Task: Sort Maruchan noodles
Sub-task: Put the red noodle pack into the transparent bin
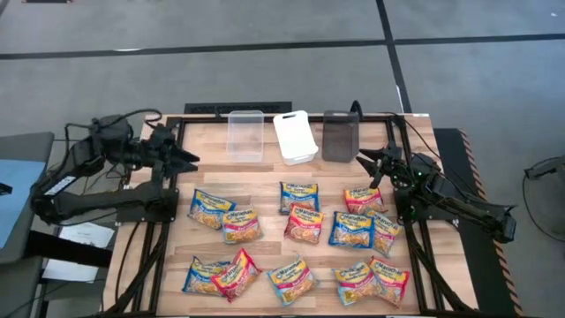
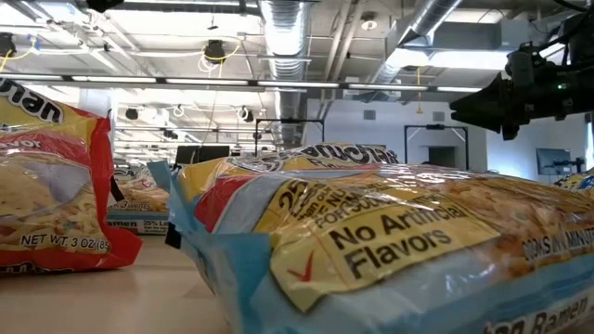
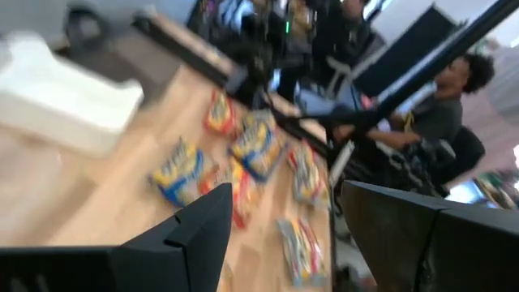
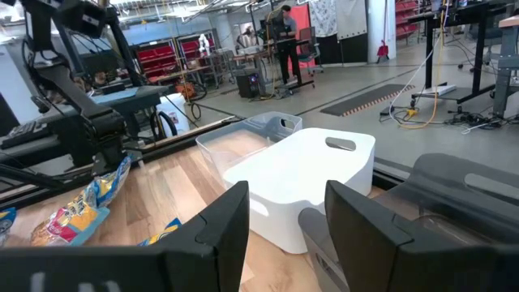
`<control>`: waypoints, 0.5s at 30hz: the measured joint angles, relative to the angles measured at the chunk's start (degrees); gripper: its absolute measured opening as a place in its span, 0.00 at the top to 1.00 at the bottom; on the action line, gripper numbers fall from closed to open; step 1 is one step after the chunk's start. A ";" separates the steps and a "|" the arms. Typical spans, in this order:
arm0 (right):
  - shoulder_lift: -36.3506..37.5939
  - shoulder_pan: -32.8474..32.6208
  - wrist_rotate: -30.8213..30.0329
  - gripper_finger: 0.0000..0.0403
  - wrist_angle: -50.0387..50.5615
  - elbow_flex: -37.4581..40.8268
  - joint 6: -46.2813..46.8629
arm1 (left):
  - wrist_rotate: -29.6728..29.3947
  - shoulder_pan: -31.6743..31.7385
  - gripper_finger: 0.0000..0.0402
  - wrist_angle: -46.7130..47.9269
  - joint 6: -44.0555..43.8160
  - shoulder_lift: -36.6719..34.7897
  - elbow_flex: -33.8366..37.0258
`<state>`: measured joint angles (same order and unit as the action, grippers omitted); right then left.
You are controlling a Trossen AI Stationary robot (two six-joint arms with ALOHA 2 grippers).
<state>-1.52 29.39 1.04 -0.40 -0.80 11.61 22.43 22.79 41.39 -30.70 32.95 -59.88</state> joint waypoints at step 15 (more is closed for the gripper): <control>0.00 0.00 0.00 0.54 -0.01 0.01 0.00 | -8.01 -17.81 0.45 8.94 -6.36 11.04 0.02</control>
<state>-1.52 29.39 1.04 -0.42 -0.79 11.61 14.42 4.98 50.33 -37.06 43.99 -59.86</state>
